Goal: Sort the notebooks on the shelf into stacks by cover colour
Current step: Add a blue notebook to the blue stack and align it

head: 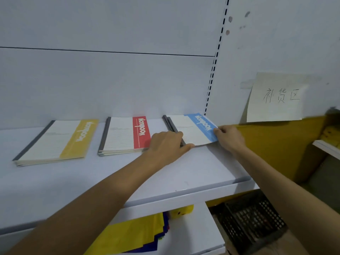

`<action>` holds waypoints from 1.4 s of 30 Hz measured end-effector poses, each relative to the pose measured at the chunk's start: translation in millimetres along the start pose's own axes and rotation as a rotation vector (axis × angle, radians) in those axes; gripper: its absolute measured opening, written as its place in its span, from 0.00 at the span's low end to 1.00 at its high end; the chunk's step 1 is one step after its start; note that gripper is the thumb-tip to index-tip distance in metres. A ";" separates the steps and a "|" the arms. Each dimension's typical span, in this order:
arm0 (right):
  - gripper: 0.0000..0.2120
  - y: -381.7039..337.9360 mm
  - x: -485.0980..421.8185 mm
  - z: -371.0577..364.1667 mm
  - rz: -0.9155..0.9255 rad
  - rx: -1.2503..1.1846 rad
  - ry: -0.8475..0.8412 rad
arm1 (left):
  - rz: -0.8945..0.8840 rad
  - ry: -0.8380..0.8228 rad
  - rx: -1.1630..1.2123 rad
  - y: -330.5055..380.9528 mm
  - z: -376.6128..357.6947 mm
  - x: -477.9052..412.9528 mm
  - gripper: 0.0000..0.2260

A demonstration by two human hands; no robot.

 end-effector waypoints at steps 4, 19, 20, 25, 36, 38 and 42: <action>0.20 -8.8 -9.2 -17.9 0.090 0.207 -0.124 | 0.072 0.003 -0.007 -9.9 -10.2 -7.0 0.19; 0.26 -36.2 -0.7 -31.3 0.247 0.266 -0.135 | 0.121 -0.050 -0.060 -15.4 -10.3 -16.3 0.20; 0.25 -37.1 -0.6 -31.6 0.248 0.263 -0.135 | 0.128 -0.051 -0.052 -16.1 -9.4 -16.7 0.20; 0.24 -40.0 -4.1 -34.0 0.222 0.226 -0.159 | 0.149 -0.056 0.003 -21.5 -10.5 -18.3 0.21; 0.27 -36.7 -9.8 -43.0 0.217 0.172 -0.132 | 0.217 -0.157 -0.021 -10.8 -17.6 -15.3 0.18; 0.29 -35.0 -10.1 -40.5 0.211 0.154 -0.120 | 0.230 -0.167 0.041 -8.2 -20.7 -12.2 0.19; 0.37 -30.5 -8.5 -23.1 0.186 0.047 -0.120 | 0.294 -0.164 0.527 -9.1 -20.1 2.2 0.29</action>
Point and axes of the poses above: each hand's wrist, its own x-axis away from the middle knuckle, its own z-axis out of the back of the hand, y = z × x, the point moved 8 cm from there along -x, towards the middle knuckle, and after that the axes turned 11 degrees about x, right-handed, at the moved point
